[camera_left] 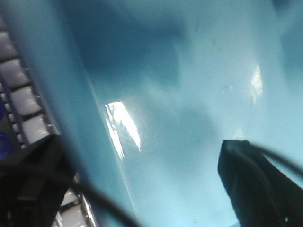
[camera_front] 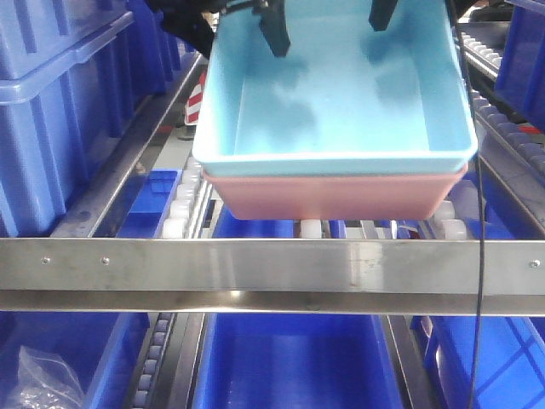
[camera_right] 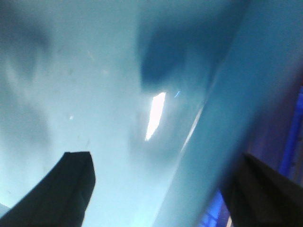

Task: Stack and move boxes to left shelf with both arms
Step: 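Lower the stacked tubs onto the roller shelf and open both grippers, then withdraw both grippers from the tubs back toward the robot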

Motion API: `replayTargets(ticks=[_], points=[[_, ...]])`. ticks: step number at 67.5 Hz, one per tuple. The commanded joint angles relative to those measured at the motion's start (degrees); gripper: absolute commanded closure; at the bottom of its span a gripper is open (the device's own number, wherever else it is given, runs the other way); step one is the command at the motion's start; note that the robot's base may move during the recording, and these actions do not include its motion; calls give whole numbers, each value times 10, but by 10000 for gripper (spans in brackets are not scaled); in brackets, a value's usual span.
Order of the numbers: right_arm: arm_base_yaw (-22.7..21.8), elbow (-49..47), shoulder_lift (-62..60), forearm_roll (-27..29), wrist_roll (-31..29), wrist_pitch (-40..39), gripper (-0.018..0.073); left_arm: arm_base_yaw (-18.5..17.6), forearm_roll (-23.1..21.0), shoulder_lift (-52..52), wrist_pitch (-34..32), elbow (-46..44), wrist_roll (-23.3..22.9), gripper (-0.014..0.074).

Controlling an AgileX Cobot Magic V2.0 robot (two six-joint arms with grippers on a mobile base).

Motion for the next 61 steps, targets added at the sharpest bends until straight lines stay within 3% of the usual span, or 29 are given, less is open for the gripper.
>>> replayTargets(ticks=[1, 9, 25, 34, 43, 48, 61], points=[[-1, -20, -41, -38, 5, -21, -66, -4, 26, -46, -36, -22, -37, 135], [-1, -20, -41, -55, 14, -14, -66, -4, 61, -46, -18, -22, -55, 149], [-1, -20, -52, -16, 15, -14, -53, -4, 46, -53, 15, -22, -55, 169], [-1, -20, -70, -16, 15, -6, 149, -4, 25, -70, 40, -22, -55, 328], [-1, -19, -93, -16, 15, 3, 522, -5, 13, -93, 59, -22, -55, 600], [-1, -19, -107, -15, 15, 3, 488, -8, 12, -107, 62, -22, -55, 585], [-1, -16, -129, -9, 15, -4, 509, -29, 12, -137, 68, -22, -55, 596]])
